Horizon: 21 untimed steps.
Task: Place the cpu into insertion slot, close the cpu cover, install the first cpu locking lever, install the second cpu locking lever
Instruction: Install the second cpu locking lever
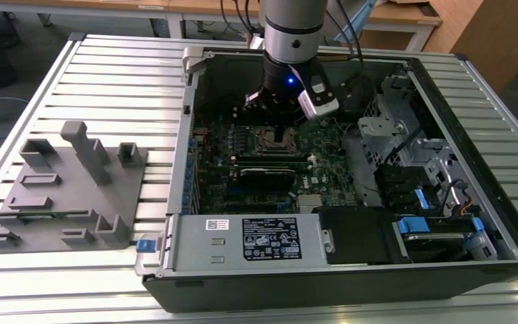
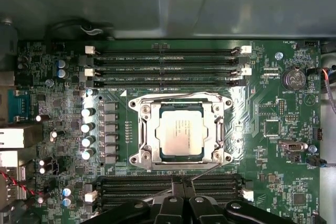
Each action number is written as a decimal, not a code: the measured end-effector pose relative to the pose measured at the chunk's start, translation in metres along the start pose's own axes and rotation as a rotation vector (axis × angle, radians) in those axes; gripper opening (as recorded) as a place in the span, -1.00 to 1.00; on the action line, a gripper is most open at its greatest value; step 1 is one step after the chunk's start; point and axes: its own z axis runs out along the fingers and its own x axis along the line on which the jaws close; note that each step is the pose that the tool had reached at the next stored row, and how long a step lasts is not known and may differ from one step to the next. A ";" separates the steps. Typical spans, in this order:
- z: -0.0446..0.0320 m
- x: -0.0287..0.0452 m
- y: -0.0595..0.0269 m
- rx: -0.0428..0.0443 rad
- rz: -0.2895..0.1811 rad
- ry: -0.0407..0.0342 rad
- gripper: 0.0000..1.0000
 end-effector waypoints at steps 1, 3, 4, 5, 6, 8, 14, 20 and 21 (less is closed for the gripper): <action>0.0000 0.0000 -0.0002 0.0000 0.000 0.0000 -0.80; 0.0000 0.0000 -0.0003 0.0001 0.000 0.0001 -0.80; 0.0000 0.0000 -0.0003 0.0000 0.000 0.0001 -0.80; 0.0001 -0.0001 -0.0001 0.0000 0.000 0.0000 -0.80; 0.0001 -0.0002 0.0003 0.0001 0.000 0.0001 -0.80; 0.0003 -0.0003 0.0015 0.0001 0.000 0.0001 -0.80; 0.0009 0.0022 0.0014 -0.0001 0.000 -0.0008 -0.80; 0.0013 0.0096 -0.0003 -0.0002 0.000 -0.0019 -0.80; 0.0016 0.0107 -0.0004 -0.0001 0.000 -0.0021 -0.80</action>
